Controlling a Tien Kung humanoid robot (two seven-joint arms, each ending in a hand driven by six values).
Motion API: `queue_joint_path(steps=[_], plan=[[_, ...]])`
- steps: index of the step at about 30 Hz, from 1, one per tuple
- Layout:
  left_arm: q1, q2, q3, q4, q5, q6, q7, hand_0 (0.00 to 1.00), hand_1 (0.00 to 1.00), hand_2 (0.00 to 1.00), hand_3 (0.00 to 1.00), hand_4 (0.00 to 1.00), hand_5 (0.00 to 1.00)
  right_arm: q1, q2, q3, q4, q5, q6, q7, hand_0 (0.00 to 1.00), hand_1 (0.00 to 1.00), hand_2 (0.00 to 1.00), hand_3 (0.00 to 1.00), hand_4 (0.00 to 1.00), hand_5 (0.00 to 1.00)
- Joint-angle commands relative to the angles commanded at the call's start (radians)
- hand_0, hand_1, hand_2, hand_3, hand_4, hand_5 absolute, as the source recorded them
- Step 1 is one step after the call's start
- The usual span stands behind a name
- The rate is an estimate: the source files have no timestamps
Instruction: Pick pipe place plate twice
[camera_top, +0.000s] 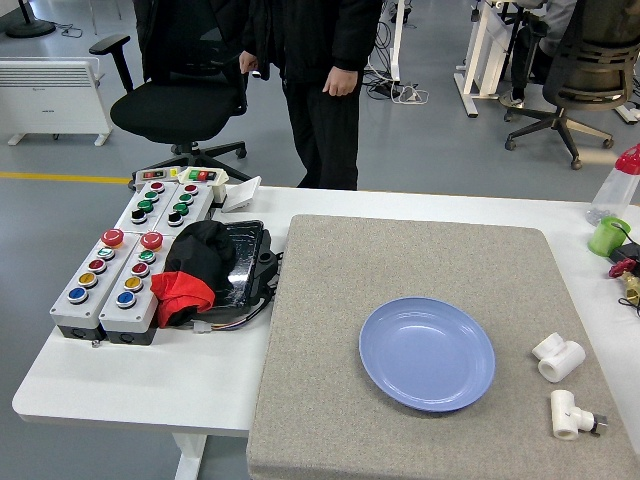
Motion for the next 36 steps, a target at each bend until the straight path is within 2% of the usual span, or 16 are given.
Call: queue_joint_path(steps=[1, 6, 7, 8, 17, 22, 31, 32, 36], plan=[[0.0, 0.0, 0.0, 0.0, 0.0, 0.0, 0.0, 0.654, 0.629, 0.644, 0.586, 0.438, 0.998, 0.001, 0.0, -0.005, 0.002, -0.026, 0.0, -0.003, 0.951, 0.895, 0.984, 0.908, 0.79, 0.427], [-0.001, 0.0, 0.002, 0.0, -0.003, 0.0, 0.0, 0.654, 0.629, 0.644, 0.586, 0.438, 0.998, 0.003, -0.002, -0.048, 0.018, -0.191, -0.011, -0.031, 0.951, 0.895, 0.984, 0.908, 0.79, 0.427], [-0.001, 0.0, 0.003, 0.0, -0.005, 0.0, -0.001, 0.654, 0.629, 0.644, 0.586, 0.438, 0.998, 0.003, -0.006, -0.074, 0.03, -0.236, -0.001, -0.058, 0.951, 0.895, 0.984, 0.908, 0.79, 0.427], [-0.001, 0.0, 0.004, 0.0, -0.006, 0.0, 0.0, 0.654, 0.629, 0.644, 0.586, 0.437, 0.998, 0.004, -0.009, -0.093, 0.036, -0.275, 0.007, -0.076, 0.998, 0.946, 0.998, 0.97, 0.825, 0.41], [-0.004, 0.002, 0.01, -0.001, -0.013, 0.001, 0.0, 0.654, 0.629, 0.644, 0.586, 0.437, 0.998, 0.034, -0.026, -0.233, 0.071, -0.659, 0.076, -0.173, 0.998, 0.951, 0.998, 0.985, 0.852, 0.432], [-0.005, 0.002, 0.01, -0.001, -0.015, 0.002, 0.0, 0.654, 0.629, 0.643, 0.585, 0.437, 0.998, 0.058, -0.037, -0.301, 0.053, -0.859, 0.09, -0.21, 0.998, 0.953, 0.998, 0.984, 0.869, 0.439], [0.003, 0.001, 0.011, -0.002, -0.016, 0.001, 0.002, 0.654, 0.629, 0.642, 0.586, 0.438, 0.998, 0.107, -0.033, -0.377, -0.033, -0.893, 0.076, -0.224, 0.998, 0.948, 0.998, 0.977, 0.884, 0.444], [0.004, 0.001, 0.012, -0.002, -0.016, 0.001, 0.002, 0.654, 0.629, 0.642, 0.586, 0.44, 0.998, 0.112, -0.032, -0.388, -0.045, -0.894, 0.067, -0.229, 0.919, 0.888, 0.939, 0.899, 0.868, 0.429], [0.008, 0.001, 0.014, -0.002, -0.021, 0.002, 0.002, 0.654, 0.629, 0.642, 0.586, 0.44, 0.998, 0.127, -0.028, -0.411, -0.076, -0.908, 0.051, -0.236, 0.919, 0.888, 0.939, 0.899, 0.868, 0.429]])
